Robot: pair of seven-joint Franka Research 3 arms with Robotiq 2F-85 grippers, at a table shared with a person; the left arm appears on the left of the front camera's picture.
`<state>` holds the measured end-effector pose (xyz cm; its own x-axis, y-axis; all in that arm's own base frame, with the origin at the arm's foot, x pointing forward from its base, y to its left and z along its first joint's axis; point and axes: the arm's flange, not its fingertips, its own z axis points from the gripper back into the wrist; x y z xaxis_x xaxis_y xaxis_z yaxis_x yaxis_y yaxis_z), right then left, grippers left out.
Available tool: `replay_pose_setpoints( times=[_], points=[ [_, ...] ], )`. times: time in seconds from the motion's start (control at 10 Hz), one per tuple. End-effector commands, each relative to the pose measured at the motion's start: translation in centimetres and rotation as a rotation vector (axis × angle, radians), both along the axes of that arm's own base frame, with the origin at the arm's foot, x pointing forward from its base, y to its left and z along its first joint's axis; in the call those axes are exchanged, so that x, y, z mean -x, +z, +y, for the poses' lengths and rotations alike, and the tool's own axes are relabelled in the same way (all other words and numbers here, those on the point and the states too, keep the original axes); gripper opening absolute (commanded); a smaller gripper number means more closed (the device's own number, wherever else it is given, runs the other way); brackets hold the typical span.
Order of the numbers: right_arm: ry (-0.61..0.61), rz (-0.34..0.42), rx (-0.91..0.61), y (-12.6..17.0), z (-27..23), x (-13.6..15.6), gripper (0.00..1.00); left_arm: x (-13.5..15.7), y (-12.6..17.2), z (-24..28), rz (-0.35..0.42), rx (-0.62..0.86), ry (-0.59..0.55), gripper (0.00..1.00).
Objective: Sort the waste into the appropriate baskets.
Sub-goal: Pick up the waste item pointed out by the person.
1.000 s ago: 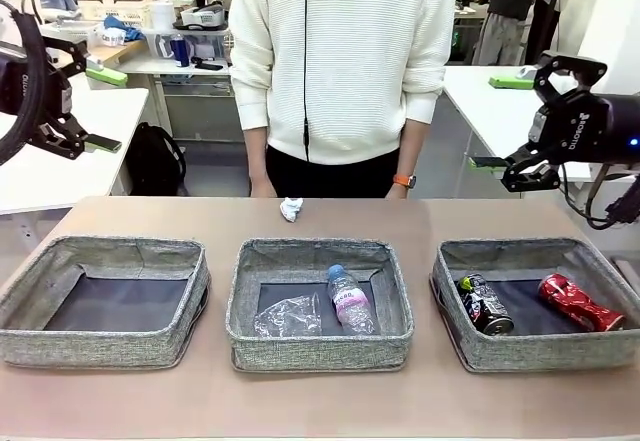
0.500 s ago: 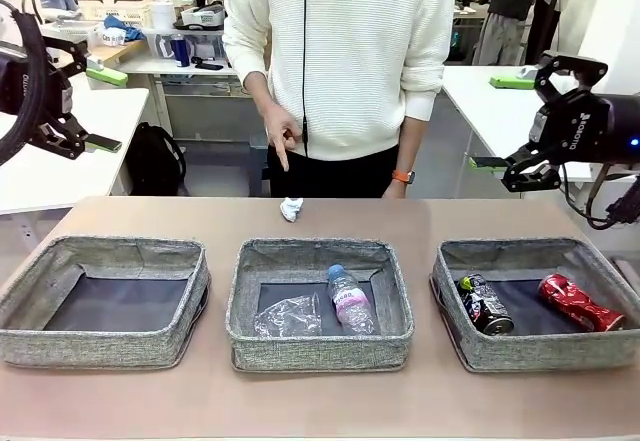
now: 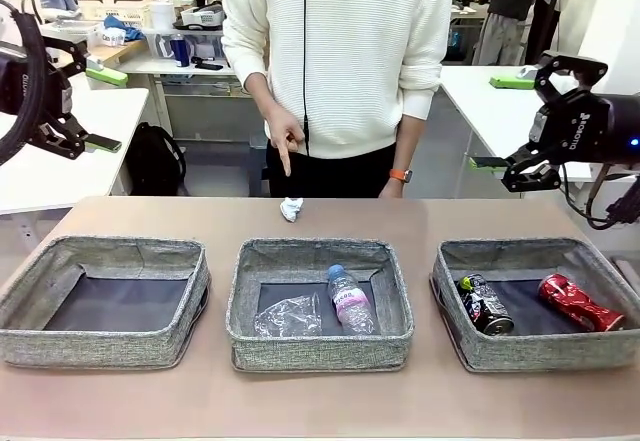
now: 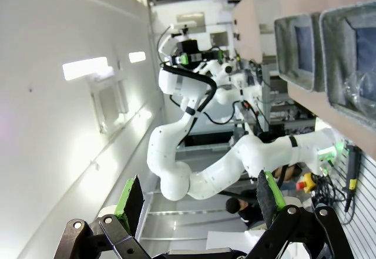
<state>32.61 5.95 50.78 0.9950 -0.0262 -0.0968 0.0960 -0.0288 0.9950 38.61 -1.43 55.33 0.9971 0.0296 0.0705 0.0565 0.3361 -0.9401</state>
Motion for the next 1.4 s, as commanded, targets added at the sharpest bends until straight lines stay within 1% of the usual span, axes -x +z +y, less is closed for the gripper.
replay_pose_setpoints(
  times=[0.0, 0.1, 0.2, 0.3, 0.4, 0.5, 0.6, 0.7, 0.8, 0.9, 1.3],
  points=[
    [-0.005, -0.006, -0.025, 0.2, 0.2, -0.1, 1.00, 0.2, 0.3, 0.0, -0.001, 0.002, -0.003, 1.00],
    [-0.005, -0.006, -0.025, 0.2, 0.2, -0.1, 1.00, 0.0, 0.0, 0.0, 0.000, 0.000, 0.000, 1.00],
    [-0.005, -0.006, -0.025, 0.2, 0.2, -0.1, 1.00, 11.4, 28.1, 24.4, 0.037, -0.201, 0.091, 1.00],
    [-0.005, -0.006, -0.025, 0.2, 0.2, -0.1, 1.00, 11.2, 28.6, 24.3, 0.012, -0.283, 0.121, 1.00],
    [-0.005, -0.006, -0.025, 0.2, 0.2, -0.1, 1.00, 9.8, 29.2, 21.8, 0.030, -0.552, 0.282, 1.00],
    [-0.005, -0.006, -0.025, 0.2, 0.2, -0.1, 1.00, 8.7, 29.6, 18.5, 0.018, -0.816, 0.353, 1.00],
    [-0.005, -0.006, -0.025, 0.2, 0.2, -0.1, 1.00, 7.0, 30.3, 8.8, -0.021, -1.038, 0.386, 1.00],
    [-0.005, -0.006, -0.025, 0.2, 0.2, -0.1, 1.00, 5.5, 30.4, 2.5, -0.046, -1.155, 0.309, 1.00],
    [-0.005, -0.006, -0.025, 0.2, 0.2, -0.1, 1.00, 4.3, 30.5, -1.4, -0.005, -1.148, 0.197, 1.00],
    [-0.005, -0.006, -0.025, 0.2, 0.2, -0.1, 1.00, 10.8, 30.2, 8.5, -0.124, -0.791, 0.374, 1.00],
    [-0.005, -0.006, -0.025, 0.2, 0.2, -0.1, 1.00, 10.8, 30.2, 8.5, -0.124, -0.791, 0.374, 1.00]
  ],
)
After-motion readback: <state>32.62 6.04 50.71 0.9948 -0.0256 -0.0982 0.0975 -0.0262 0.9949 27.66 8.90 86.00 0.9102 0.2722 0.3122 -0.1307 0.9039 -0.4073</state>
